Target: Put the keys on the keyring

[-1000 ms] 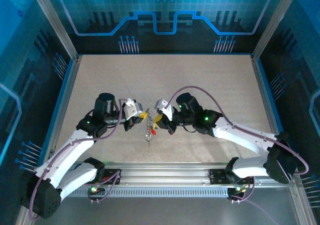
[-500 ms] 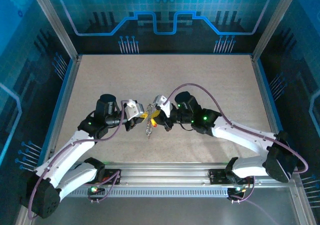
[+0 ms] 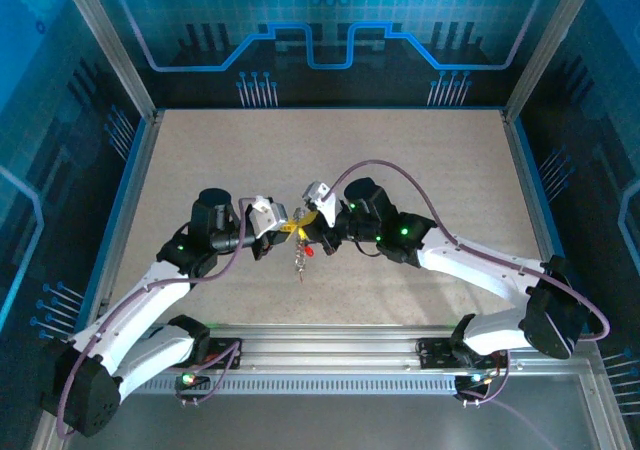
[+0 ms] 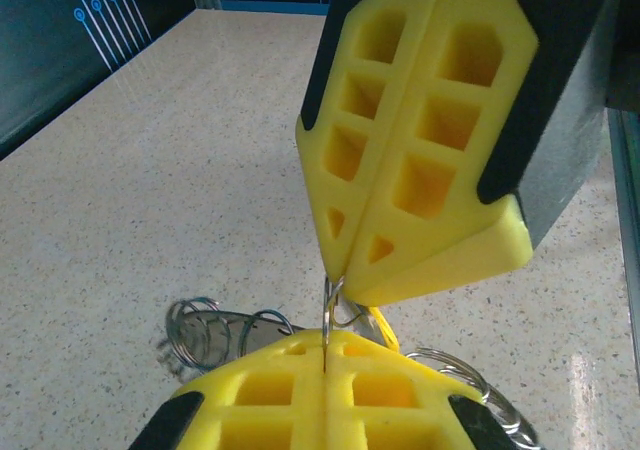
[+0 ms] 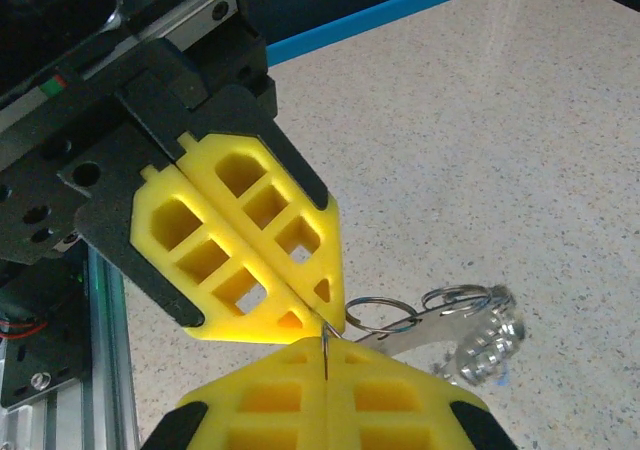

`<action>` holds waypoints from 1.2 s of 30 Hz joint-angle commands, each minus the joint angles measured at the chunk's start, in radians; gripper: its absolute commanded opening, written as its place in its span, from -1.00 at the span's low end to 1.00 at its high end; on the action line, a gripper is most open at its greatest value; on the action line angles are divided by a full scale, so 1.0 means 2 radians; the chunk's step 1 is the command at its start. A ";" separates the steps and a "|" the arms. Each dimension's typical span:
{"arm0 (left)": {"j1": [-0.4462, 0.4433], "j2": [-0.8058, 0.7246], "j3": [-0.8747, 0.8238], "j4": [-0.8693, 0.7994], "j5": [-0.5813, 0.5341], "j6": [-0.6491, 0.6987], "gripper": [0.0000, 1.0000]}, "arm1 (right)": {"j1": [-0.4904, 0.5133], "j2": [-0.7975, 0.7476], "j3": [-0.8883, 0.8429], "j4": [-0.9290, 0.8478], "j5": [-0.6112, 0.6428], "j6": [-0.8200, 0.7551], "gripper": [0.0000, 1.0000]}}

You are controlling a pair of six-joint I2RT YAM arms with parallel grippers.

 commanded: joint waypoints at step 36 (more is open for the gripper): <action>-0.005 0.013 -0.025 0.160 0.022 -0.120 -1.00 | -0.028 -0.047 -0.053 0.037 0.023 0.140 -1.00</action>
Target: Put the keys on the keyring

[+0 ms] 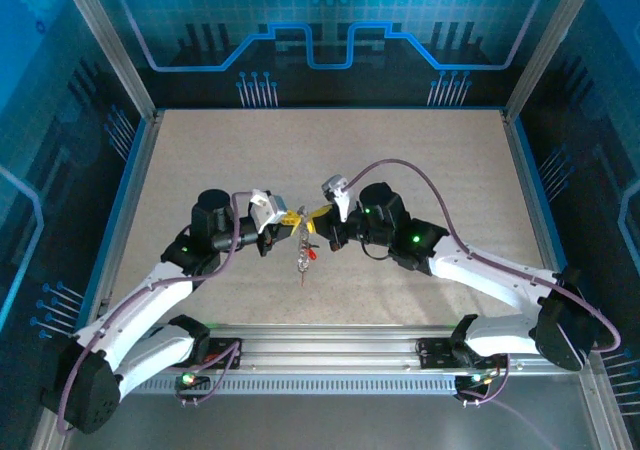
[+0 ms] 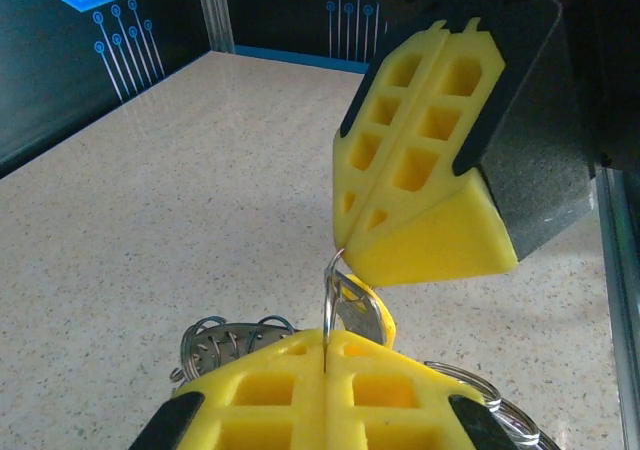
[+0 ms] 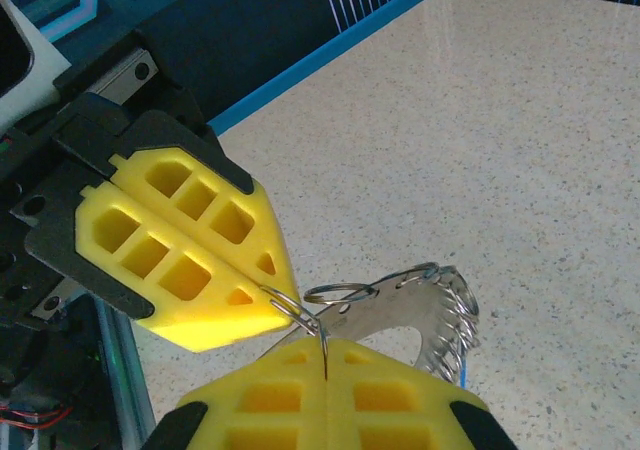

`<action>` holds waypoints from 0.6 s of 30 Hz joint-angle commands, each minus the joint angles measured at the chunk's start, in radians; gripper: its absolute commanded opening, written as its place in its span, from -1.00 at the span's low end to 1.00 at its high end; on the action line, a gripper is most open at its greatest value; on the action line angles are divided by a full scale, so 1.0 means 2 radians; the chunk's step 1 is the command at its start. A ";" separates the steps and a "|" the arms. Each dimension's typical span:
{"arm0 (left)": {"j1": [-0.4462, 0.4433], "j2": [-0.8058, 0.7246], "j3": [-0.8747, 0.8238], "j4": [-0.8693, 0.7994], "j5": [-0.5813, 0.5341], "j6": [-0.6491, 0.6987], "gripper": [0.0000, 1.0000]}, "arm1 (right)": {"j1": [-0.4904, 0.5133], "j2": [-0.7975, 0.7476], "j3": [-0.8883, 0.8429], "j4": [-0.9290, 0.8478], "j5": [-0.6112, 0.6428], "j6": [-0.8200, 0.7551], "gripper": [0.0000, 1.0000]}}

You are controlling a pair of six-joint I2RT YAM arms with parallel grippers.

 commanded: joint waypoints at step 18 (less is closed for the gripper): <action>-0.001 0.007 -0.012 0.091 0.033 -0.041 -1.00 | -0.067 -0.066 0.018 -0.076 -0.088 -0.129 -0.45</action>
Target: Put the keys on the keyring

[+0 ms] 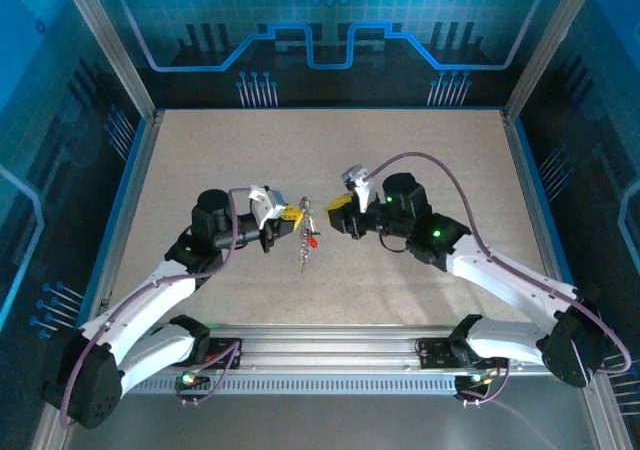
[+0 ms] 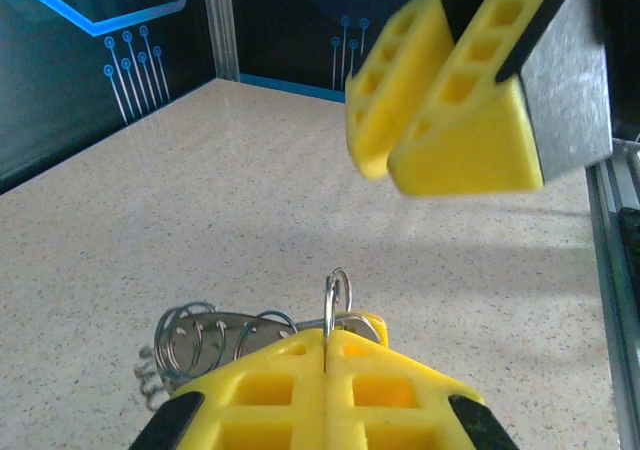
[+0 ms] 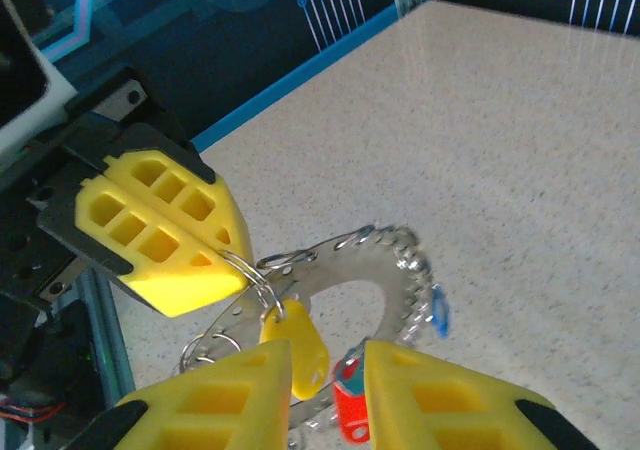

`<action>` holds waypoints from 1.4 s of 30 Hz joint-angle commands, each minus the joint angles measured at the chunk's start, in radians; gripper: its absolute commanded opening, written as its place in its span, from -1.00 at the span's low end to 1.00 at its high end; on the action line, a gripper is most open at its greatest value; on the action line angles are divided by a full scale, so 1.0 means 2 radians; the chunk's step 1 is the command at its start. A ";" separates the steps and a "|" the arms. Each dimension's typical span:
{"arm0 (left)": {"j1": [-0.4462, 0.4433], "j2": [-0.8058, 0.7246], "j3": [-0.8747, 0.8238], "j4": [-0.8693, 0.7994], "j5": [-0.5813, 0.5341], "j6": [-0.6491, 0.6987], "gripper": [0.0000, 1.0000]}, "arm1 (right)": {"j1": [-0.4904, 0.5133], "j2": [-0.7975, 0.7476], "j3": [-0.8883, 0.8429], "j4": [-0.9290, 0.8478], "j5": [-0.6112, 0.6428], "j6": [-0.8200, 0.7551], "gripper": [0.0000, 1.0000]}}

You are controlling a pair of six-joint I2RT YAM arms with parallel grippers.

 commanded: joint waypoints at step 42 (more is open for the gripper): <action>-0.001 -0.018 0.000 0.008 0.138 0.046 -1.00 | 0.036 0.074 0.092 -0.132 -0.112 -0.431 -0.64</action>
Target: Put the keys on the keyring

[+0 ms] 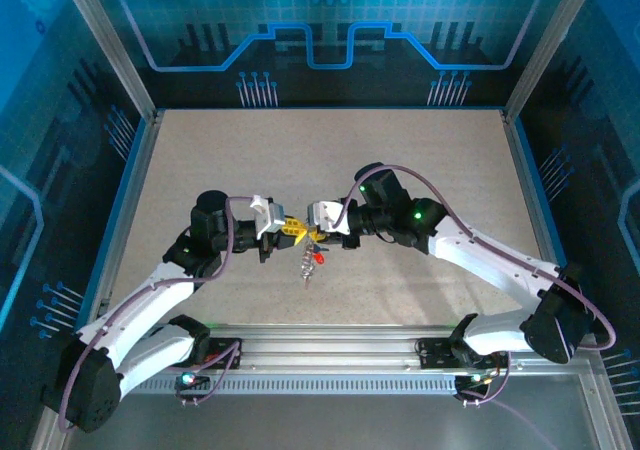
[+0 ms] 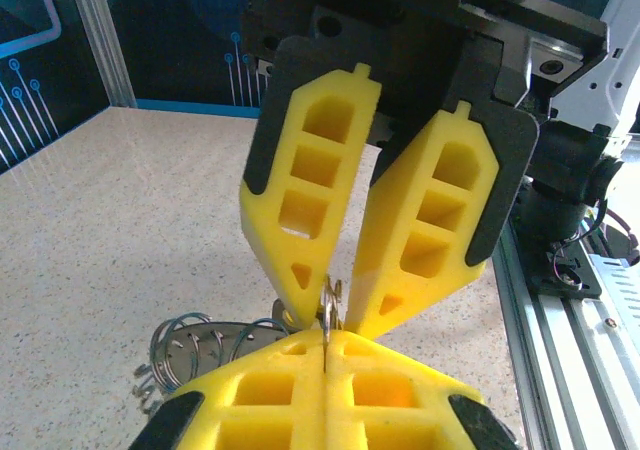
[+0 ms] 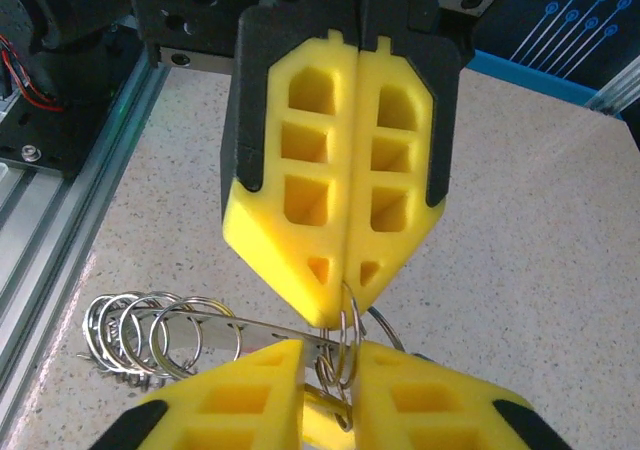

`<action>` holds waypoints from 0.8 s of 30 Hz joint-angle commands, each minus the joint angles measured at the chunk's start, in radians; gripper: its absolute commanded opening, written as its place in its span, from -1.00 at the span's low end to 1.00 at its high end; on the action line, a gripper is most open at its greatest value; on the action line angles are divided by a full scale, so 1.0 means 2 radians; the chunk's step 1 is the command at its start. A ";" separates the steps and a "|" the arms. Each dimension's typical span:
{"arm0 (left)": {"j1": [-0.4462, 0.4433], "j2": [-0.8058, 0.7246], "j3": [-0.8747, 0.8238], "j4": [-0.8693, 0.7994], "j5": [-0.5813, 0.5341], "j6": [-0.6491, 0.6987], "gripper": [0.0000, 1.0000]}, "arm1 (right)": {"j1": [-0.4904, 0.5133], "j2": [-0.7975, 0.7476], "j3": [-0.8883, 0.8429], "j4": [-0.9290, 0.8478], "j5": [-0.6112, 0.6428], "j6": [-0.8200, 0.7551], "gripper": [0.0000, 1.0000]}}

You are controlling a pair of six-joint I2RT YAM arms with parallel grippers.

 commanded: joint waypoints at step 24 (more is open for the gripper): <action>-0.010 0.012 0.084 -0.195 0.001 0.135 -0.44 | 0.009 0.009 0.025 -0.047 0.007 -0.015 -1.00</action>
